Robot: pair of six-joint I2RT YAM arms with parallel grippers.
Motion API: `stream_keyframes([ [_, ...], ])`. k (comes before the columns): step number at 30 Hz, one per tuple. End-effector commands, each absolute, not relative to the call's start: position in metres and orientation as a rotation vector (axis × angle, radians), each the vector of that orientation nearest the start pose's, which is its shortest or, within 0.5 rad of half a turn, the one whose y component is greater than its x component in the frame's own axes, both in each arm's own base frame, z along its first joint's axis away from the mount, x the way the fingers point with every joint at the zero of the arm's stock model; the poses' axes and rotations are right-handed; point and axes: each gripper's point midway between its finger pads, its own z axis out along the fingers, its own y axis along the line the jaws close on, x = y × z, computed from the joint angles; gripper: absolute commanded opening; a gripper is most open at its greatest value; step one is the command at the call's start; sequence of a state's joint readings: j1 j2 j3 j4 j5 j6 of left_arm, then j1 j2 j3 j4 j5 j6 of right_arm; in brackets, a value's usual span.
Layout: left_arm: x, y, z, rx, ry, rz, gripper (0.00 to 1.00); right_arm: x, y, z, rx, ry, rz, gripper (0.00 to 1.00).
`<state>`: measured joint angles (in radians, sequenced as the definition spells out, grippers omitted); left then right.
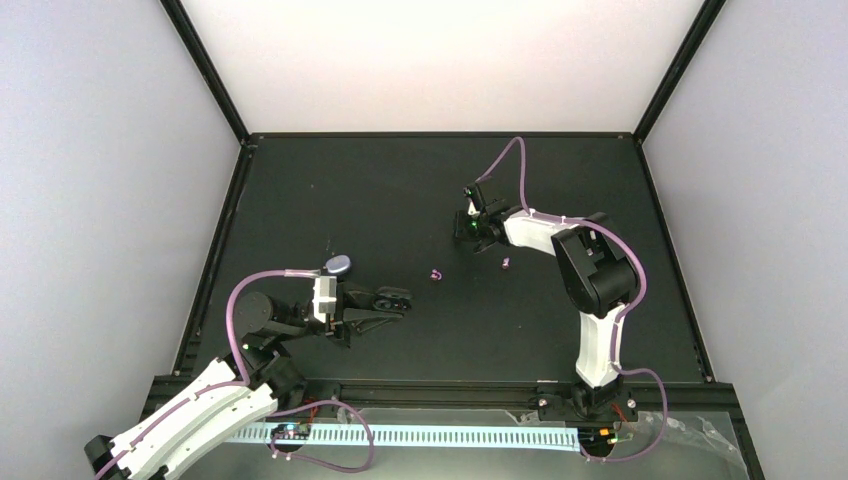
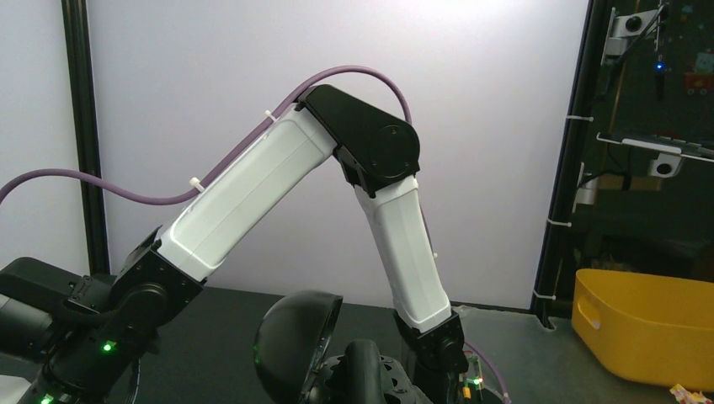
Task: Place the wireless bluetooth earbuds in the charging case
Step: Pick up the earbud from the center of the board.
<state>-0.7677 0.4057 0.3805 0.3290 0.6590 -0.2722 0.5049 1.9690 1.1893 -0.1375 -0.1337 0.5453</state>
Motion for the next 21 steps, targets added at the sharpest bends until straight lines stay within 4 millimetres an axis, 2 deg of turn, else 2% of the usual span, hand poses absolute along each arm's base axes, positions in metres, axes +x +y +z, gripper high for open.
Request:
stream_keyframes([
  [1,0.083,-0.231,0.338,0.935,1.1,-1.287,0.02,0.418,0.262,0.043,-0.025,2.56,0.604,0.1],
  [8,0.083,-0.231,0.338,0.935,1.1,-1.287,0.02,0.417,0.265,0.053,-0.033,2.542,0.626,0.01],
  [15,0.083,-0.231,0.339,0.936,1.099,-1.288,0.02,0.415,0.261,0.068,-0.042,2.507,0.616,0.01],
  [18,0.083,-0.231,0.339,0.936,1.097,-1.286,0.02,0.407,0.254,0.093,-0.072,2.46,0.609,0.01],
  [21,0.082,-0.23,0.34,0.939,1.093,-1.282,0.01,0.385,0.24,0.133,-0.125,2.377,0.606,0.01],
])
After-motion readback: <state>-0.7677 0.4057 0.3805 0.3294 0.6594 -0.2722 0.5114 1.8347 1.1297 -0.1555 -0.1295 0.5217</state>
